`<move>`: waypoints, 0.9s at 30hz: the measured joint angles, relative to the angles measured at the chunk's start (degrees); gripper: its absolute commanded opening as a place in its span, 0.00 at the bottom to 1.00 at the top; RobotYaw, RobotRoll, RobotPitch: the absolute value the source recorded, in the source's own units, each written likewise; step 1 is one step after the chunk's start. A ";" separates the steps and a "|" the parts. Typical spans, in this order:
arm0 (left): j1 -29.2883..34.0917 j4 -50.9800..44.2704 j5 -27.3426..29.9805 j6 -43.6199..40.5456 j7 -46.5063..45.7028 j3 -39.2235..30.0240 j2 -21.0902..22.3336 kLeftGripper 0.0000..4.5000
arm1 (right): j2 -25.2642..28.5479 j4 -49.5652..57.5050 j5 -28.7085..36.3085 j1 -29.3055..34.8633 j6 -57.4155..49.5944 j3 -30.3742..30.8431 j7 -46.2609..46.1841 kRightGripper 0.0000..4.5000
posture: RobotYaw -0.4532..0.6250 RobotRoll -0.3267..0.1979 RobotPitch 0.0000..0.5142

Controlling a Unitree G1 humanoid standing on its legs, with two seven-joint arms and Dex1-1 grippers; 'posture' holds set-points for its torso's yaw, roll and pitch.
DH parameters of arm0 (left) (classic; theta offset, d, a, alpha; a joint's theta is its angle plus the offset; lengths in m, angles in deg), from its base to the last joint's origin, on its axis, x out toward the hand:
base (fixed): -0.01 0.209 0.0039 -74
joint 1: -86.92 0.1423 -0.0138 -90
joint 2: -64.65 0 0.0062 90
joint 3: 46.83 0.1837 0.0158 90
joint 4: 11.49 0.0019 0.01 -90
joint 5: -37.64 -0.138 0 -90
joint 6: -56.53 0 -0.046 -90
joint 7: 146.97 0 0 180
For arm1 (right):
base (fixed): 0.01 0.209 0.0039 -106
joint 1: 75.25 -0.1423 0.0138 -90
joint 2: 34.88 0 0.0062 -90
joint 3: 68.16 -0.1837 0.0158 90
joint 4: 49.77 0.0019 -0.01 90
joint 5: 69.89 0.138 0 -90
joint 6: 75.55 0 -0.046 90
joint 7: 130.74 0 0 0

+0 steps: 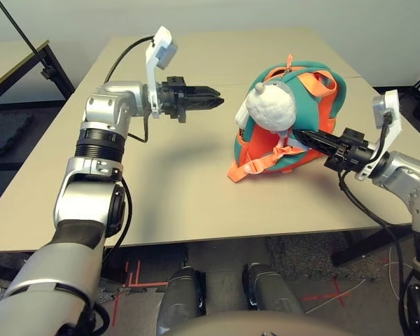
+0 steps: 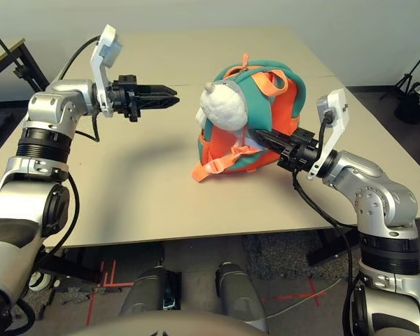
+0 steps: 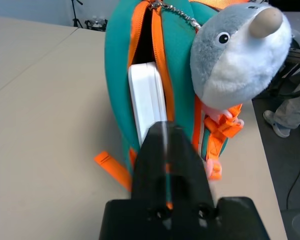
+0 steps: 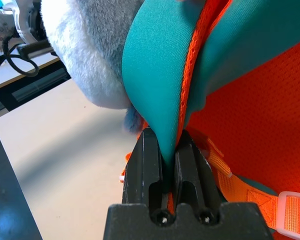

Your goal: Put the pencil case into the backpack and zip it.

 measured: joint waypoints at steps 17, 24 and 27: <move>-0.87 9.56 -0.69 5.68 -4.18 1.71 -5.45 0.01 | 0.42 0.02 0.00 0.22 0.00 -0.01 0.15 0.00 | 0.21 0.62 0.03; -2.50 13.22 -1.25 8.65 -4.52 1.75 -7.35 0.01 | 0.41 0.09 0.01 0.49 0.00 -0.03 0.13 0.00 | 0.21 0.62 0.03; -2.53 14.29 -1.85 9.39 -4.61 1.79 -8.47 0.01 | 0.41 0.12 0.02 0.52 0.00 -0.03 0.04 0.00 | 0.21 0.62 0.04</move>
